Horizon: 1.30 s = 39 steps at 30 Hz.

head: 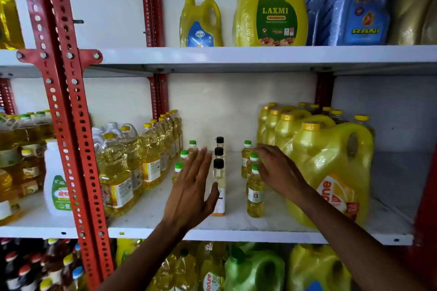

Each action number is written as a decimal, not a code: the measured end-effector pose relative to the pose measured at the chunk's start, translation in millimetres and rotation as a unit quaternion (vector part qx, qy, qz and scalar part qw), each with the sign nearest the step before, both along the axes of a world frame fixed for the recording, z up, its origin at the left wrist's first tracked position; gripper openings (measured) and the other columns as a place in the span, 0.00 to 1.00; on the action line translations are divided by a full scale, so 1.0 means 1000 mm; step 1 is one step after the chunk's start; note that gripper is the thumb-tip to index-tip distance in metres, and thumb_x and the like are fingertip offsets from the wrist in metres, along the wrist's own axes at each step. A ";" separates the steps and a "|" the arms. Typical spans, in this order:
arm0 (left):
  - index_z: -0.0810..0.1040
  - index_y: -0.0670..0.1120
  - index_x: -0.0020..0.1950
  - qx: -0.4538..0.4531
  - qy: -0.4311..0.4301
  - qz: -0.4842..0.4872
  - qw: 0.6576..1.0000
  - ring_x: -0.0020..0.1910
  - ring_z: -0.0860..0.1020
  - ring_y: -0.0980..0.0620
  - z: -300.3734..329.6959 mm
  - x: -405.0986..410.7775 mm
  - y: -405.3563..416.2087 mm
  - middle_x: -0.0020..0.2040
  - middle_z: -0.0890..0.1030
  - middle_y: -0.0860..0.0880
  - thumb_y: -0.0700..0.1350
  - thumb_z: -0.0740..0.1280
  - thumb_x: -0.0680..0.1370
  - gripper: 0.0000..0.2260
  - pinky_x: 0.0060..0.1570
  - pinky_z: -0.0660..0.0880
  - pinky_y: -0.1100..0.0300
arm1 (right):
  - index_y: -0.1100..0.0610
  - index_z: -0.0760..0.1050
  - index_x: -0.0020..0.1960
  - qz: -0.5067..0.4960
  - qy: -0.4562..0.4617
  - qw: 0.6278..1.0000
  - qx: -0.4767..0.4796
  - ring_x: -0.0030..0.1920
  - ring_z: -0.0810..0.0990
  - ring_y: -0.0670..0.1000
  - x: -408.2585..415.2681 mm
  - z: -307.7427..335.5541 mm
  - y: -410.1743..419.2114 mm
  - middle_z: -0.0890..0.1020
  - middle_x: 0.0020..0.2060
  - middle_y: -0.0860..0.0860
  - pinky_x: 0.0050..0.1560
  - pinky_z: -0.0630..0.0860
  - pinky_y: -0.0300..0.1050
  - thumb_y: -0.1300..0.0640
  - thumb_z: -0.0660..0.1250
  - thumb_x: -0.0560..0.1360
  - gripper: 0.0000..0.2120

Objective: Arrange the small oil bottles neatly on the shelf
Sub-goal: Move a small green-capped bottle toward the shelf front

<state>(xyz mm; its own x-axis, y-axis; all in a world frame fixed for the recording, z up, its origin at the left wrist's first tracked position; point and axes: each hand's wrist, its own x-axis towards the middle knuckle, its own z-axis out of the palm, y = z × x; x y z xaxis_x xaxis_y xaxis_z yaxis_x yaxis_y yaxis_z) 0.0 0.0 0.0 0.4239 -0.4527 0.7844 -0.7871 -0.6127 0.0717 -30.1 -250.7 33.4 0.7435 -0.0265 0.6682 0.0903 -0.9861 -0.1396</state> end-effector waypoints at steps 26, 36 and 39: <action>0.70 0.47 0.70 0.119 0.272 0.031 0.954 0.71 0.69 0.49 -0.116 0.024 0.005 0.71 0.73 0.47 0.46 0.66 0.76 0.23 0.71 0.64 0.58 | 0.53 0.79 0.55 0.017 0.131 0.976 0.174 0.57 0.80 0.56 0.011 -0.011 -0.014 0.85 0.52 0.56 0.55 0.79 0.50 0.48 0.75 0.67 0.19; 0.70 0.47 0.70 0.104 0.278 0.030 0.954 0.71 0.69 0.49 -0.113 0.021 0.004 0.71 0.73 0.47 0.44 0.67 0.75 0.23 0.71 0.65 0.57 | 0.60 0.81 0.55 0.027 0.121 0.980 0.158 0.55 0.82 0.56 0.005 -0.003 -0.002 0.84 0.53 0.59 0.52 0.74 0.41 0.55 0.75 0.68 0.17; 0.70 0.46 0.70 0.104 0.284 0.028 0.953 0.71 0.69 0.49 -0.113 0.021 0.005 0.71 0.74 0.47 0.44 0.67 0.75 0.23 0.70 0.66 0.57 | 0.60 0.81 0.55 0.029 0.121 0.981 0.148 0.55 0.82 0.55 0.004 -0.003 -0.001 0.84 0.53 0.59 0.51 0.73 0.39 0.54 0.74 0.69 0.17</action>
